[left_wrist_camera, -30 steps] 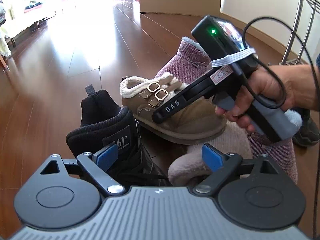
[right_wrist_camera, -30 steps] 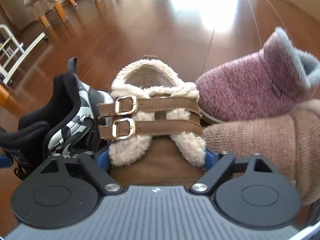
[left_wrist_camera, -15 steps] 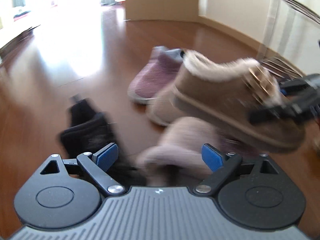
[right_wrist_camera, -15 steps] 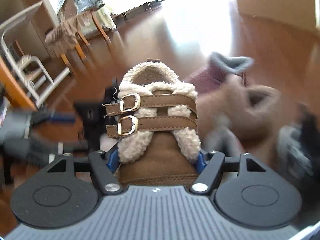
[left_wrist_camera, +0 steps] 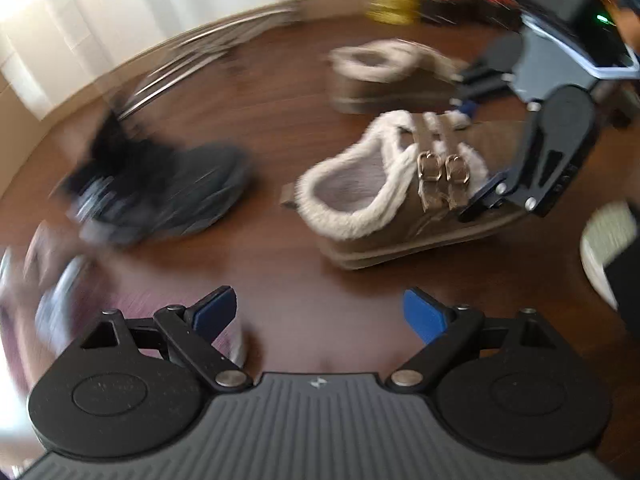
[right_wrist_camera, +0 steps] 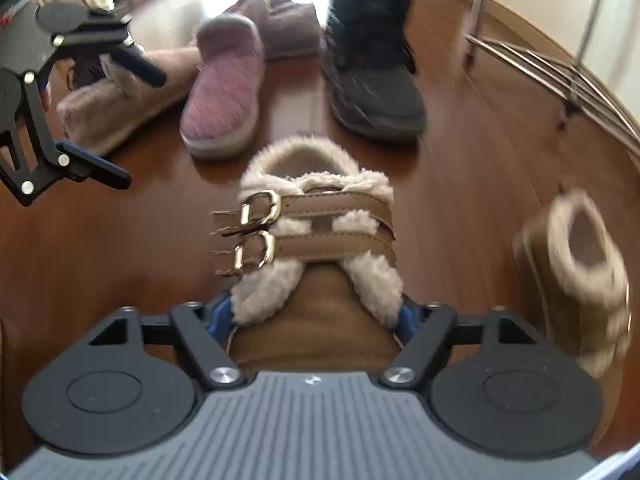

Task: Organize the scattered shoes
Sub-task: 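Carry the brown shoe beside the first one and lower it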

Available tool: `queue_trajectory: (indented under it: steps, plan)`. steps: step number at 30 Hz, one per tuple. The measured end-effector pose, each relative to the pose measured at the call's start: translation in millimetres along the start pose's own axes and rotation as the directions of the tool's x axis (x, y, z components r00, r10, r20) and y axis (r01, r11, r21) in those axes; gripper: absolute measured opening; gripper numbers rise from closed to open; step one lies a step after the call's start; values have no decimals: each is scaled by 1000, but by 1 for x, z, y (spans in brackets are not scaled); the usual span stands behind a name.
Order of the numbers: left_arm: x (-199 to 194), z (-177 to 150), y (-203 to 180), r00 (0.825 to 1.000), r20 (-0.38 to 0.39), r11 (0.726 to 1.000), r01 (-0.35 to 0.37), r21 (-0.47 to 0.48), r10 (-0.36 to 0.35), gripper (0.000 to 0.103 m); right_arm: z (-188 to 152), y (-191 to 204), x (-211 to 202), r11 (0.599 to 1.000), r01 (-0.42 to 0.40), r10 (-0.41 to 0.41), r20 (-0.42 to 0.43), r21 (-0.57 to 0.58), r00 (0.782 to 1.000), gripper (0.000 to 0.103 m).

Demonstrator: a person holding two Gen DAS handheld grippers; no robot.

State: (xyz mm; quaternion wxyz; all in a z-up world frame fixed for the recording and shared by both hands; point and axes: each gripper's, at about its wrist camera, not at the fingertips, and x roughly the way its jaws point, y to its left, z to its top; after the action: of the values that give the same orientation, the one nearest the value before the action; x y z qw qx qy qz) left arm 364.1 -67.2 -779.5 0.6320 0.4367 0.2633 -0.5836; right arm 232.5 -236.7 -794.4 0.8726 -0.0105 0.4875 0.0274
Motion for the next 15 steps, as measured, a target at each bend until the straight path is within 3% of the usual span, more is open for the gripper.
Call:
queue_trajectory:
  steps: [2, 4, 7, 9, 11, 12, 14, 15]
  plan:
    - [14, 13, -16, 1000, 4, 994, 24, 102, -24, 92, -15, -2, 5, 999, 33, -33, -43, 5, 999, 82]
    - [19, 20, -24, 999, 17, 986, 27, 165, -30, 92, -30, -8, -8, 997, 37, -36, -22, 65, 999, 84]
    - [26, 31, -35, 996, 49, 950, 59, 307, -77, 92, -41, -17, -35, 988, 11, -16, 32, 155, 999, 93]
    - [33, 35, -39, 994, 38, 919, 82, 386, -105, 88, -50, -25, -46, 981, -10, 1, 43, 192, 999, 94]
    - [44, 37, -41, 994, 11, 895, 94, 436, -109, 67, -55, -25, -42, 981, -30, 24, 28, 194, 999, 94]
    - [50, 38, -43, 994, -3, 884, 99, 458, -109, 64, -58, -22, -39, 983, -22, 18, 19, 181, 1000, 94]
    - [61, 40, -46, 994, -30, 859, 109, 501, -109, 46, -62, -19, -31, 990, -2, 3, -9, 143, 1000, 94]
    - [67, 41, -48, 993, -44, 845, 115, 522, -108, 46, -65, -17, -27, 992, 10, -7, -26, 125, 1000, 93]
